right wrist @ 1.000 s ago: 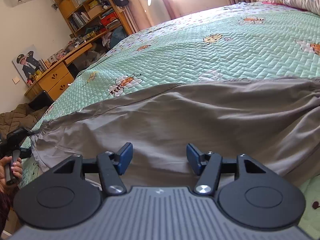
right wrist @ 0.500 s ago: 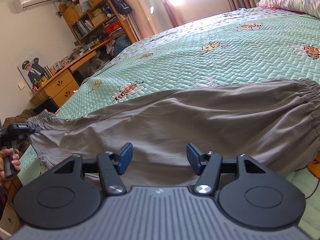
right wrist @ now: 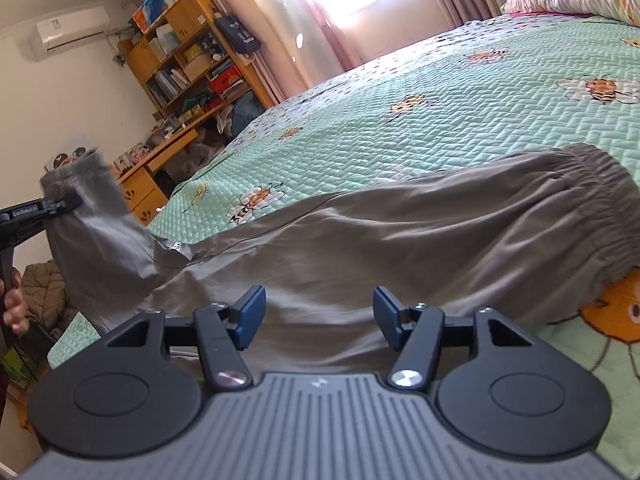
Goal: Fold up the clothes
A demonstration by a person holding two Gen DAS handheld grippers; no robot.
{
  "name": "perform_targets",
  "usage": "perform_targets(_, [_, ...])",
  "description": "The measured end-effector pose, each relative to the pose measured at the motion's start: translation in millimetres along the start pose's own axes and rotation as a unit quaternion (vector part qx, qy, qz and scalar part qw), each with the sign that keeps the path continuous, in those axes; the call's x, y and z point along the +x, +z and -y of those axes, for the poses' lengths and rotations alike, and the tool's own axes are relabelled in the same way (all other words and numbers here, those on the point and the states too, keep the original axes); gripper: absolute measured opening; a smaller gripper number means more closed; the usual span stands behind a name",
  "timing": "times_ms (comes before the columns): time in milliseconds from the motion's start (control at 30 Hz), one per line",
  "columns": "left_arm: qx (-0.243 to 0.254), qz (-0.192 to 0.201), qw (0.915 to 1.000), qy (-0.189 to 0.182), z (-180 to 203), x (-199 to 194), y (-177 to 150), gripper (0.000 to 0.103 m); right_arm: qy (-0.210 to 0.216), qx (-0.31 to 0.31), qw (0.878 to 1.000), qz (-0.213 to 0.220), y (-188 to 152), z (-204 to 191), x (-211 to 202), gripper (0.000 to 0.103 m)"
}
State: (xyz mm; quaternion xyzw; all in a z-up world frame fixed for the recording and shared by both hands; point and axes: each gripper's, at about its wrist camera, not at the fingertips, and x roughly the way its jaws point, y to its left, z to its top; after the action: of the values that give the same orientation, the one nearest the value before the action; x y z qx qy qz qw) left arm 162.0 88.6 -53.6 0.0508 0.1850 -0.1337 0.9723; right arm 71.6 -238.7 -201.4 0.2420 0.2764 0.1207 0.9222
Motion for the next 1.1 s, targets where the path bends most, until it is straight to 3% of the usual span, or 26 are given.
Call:
perform_targets(67, [0.088, -0.018, 0.9959, -0.013, 54.3, 13.4, -17.5, 0.004, -0.001, 0.008, 1.0, 0.001, -2.3, 8.2, -4.4, 0.061])
perform_targets(100, [0.142, -0.031, 0.9892, -0.018, 80.5, 23.5, -34.7, 0.005, -0.001, 0.013, 1.0, 0.0, -3.9, 12.5, -6.2, 0.061])
perform_targets(167, [0.249, -0.057, 0.9667, -0.024, 124.2, 42.8, -74.1, 0.005, -0.003, 0.022, 1.0, 0.0, -7.4, 20.3, -10.0, 0.061])
perform_targets(300, [0.371, -0.109, 0.9213, -0.038, 167.3, 67.0, -138.8, 0.007, 0.003, 0.028, 1.0, 0.004, -9.8, 28.7, -19.3, 0.061])
perform_targets(367, [0.388, -0.106, 0.915, -0.026, 167.8, 67.3, -147.1, 0.015, 0.008, 0.028, 1.0, 0.007, -9.6, 31.2, -22.2, 0.061])
perform_targets(467, [0.374, -0.098, 0.9217, -0.026, 160.2, 62.2, -143.9, 0.033, 0.021, 0.041, 0.999, 0.005, -8.7, 35.8, -19.8, 0.061])
perform_targets(533, [0.343, -0.097, 0.9337, -0.033, 150.3, 58.1, -136.4, 0.058, 0.036, 0.049, 0.998, 0.0, -6.8, 35.3, -15.3, 0.061])
perform_targets(600, [0.301, -0.091, 0.9479, -0.051, 137.8, 48.0, -128.1, 0.069, 0.059, 0.054, 0.997, -0.007, -1.1, 29.8, -7.5, 0.061])
perform_targets(733, [0.203, -0.077, 0.9737, -0.068, 104.2, 14.5, -115.1, 0.072, 0.116, 0.066, 0.991, -0.026, 19.1, 9.5, 19.5, 0.061])
perform_targets(833, [0.133, -0.063, 0.9872, -0.061, 77.1, -5.1, -108.7, 0.073, 0.144, 0.075, 0.985, -0.051, 33.1, -7.9, 50.8, 0.062])
perform_targets(967, [0.06, -0.054, 0.9957, -0.046, 43.1, -16.9, -105.0, 0.075, 0.128, 0.11, 0.98, -0.105, 41.8, -14.6, 97.1, 0.063])
perform_targets(1100, [0.029, -0.058, 0.9973, -0.036, 21.6, -13.3, -107.9, 0.076, 0.119, 0.173, 0.968, -0.14, 29.4, -8.7, 123.4, 0.064])
